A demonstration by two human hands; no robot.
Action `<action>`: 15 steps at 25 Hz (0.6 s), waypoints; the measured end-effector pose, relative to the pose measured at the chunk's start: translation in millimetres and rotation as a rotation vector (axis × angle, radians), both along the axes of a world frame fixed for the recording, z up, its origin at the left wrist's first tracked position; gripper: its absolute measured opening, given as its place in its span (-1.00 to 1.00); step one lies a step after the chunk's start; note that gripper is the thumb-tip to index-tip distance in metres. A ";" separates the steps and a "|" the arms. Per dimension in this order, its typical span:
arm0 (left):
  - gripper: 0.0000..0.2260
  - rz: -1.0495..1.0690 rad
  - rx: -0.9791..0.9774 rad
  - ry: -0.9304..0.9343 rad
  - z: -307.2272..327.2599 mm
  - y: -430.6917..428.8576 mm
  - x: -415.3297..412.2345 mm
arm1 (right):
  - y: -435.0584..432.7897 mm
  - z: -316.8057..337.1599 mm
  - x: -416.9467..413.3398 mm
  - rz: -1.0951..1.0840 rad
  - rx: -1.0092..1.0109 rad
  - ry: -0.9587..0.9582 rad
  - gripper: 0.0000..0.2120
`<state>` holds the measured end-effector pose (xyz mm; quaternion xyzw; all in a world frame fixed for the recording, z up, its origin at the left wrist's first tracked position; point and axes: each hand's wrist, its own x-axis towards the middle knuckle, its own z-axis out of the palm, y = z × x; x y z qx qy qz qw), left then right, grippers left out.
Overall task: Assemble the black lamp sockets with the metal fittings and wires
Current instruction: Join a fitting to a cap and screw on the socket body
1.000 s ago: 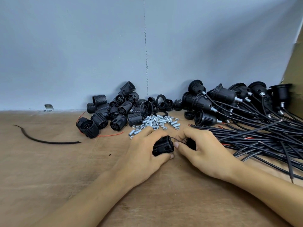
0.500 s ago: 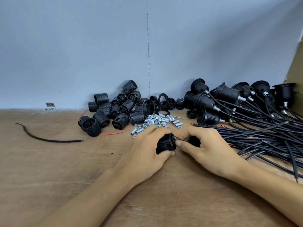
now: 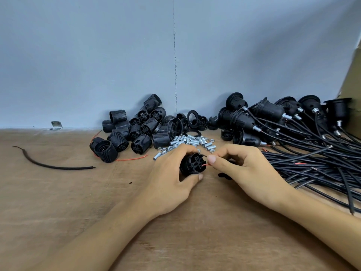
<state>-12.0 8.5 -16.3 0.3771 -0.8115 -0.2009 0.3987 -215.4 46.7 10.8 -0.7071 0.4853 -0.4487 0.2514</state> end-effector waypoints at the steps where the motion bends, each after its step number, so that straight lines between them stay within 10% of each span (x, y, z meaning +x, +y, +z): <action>1: -0.68 -0.009 -0.002 0.004 0.1 0.6 0.0 | 0.3 0.4 0.5 -0.003 0.012 -0.020 -0.79; 15: -0.61 -0.020 -0.145 -0.044 0.2 2.3 -0.8 | 2.0 4.7 2.9 0.049 0.131 -0.080 -0.82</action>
